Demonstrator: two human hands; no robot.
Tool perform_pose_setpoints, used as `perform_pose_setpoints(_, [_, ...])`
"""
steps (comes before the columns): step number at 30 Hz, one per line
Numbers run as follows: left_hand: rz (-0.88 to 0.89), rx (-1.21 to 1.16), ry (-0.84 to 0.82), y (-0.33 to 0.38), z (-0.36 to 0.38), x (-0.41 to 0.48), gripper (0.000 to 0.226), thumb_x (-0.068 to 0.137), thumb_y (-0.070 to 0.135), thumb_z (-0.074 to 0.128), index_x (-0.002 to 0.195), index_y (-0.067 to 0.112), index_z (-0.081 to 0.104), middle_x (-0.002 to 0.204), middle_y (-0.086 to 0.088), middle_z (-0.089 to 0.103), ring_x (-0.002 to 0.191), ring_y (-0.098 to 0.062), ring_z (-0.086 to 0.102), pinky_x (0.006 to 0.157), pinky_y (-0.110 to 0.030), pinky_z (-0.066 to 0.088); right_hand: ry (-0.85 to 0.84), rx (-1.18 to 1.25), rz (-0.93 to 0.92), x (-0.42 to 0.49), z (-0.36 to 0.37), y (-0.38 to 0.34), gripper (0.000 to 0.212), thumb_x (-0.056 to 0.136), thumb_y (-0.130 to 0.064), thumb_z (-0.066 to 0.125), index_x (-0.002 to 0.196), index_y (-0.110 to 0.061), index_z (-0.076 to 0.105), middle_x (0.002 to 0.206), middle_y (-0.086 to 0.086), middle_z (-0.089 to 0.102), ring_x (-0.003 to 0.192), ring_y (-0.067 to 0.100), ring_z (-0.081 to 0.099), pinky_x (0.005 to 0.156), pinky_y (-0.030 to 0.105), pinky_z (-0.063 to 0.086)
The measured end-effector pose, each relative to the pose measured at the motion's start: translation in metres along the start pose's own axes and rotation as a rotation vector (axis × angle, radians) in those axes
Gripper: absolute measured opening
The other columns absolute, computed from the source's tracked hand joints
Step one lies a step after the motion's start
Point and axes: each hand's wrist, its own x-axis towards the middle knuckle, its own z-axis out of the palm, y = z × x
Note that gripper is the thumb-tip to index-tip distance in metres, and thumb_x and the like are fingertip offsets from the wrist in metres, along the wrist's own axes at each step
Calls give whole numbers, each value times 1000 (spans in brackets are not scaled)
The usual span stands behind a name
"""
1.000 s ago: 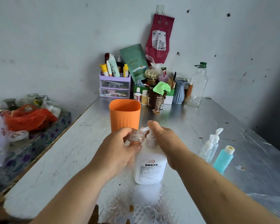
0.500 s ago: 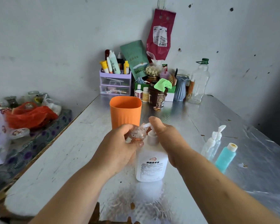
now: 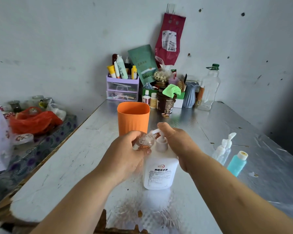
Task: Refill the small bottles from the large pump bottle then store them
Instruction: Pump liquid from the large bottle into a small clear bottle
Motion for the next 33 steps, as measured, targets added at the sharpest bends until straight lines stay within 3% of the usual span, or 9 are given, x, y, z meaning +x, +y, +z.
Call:
perform_pose_setpoints(3, [7, 6, 2, 1, 0, -1, 33, 86, 27, 72, 117, 34, 61, 109, 16, 66, 98, -7, 63, 82, -28, 52, 15, -21, 0, -1, 0, 1, 38, 80, -52, 53, 83, -16, 66, 79, 7, 67, 77, 24, 61, 85, 41, 51])
perform_pose_setpoints(6, [16, 2, 6, 2, 0, -1, 32, 86, 28, 72, 115, 35, 61, 109, 16, 66, 97, -5, 62, 83, -29, 53, 13, -32, 9, -1, 1, 0, 38, 83, -52, 52, 85, -17, 64, 79, 7, 63, 75, 22, 58, 76, 35, 47])
perform_pose_setpoints(10, [27, -7, 13, 1, -1, 1, 33, 86, 27, 72, 116, 34, 61, 108, 16, 66, 98, -5, 62, 85, -29, 52, 4, -17, -3, -3, 2, -1, 45, 86, -49, 52, 82, -5, 61, 75, 6, 62, 71, 21, 57, 68, 30, 44])
perform_pose_setpoints(14, [28, -15, 13, -2, 0, 2, 31, 86, 27, 72, 114, 34, 61, 106, 18, 66, 97, -4, 62, 84, -28, 52, -18, 14, -35, -3, 1, 2, 30, 90, -44, 50, 78, -17, 59, 63, 1, 59, 51, 13, 55, 49, 20, 44])
perform_pose_setpoints(20, [25, 9, 16, -8, 2, 3, 32, 85, 28, 73, 114, 35, 62, 105, 18, 67, 95, -3, 63, 80, -26, 52, -10, 8, -52, 0, 3, 10, 32, 93, -42, 49, 76, -18, 60, 61, -2, 62, 47, 8, 56, 41, 13, 45])
perform_pose_setpoints(22, [19, 13, 14, -9, 2, 2, 31, 85, 28, 73, 114, 35, 62, 106, 17, 67, 95, -3, 63, 82, -29, 53, -20, 1, -51, -1, 4, 10, 32, 94, -43, 48, 79, -18, 61, 65, 0, 63, 50, 10, 58, 45, 15, 47])
perform_pose_setpoints(26, [10, -1, 9, -6, 2, 0, 30, 85, 29, 73, 113, 35, 62, 106, 16, 67, 96, -5, 63, 85, -34, 54, -54, -6, 6, -2, 3, 6, 37, 88, -50, 50, 82, -15, 63, 74, 9, 66, 69, 24, 62, 73, 33, 51])
perform_pose_setpoints(28, [7, -13, 8, -3, 0, 0, 30, 85, 28, 73, 113, 35, 63, 105, 16, 68, 95, -6, 64, 85, -37, 55, -42, -19, 27, -2, 2, -1, 36, 83, -50, 53, 78, -16, 63, 74, 9, 66, 72, 26, 61, 80, 39, 51])
perform_pose_setpoints(33, [12, -12, 15, 0, 0, 1, 31, 84, 27, 73, 113, 35, 63, 105, 15, 68, 95, -8, 64, 85, -40, 55, -18, -39, 25, -2, 1, -6, 27, 82, -43, 52, 71, -18, 55, 72, 6, 60, 72, 23, 54, 74, 34, 43])
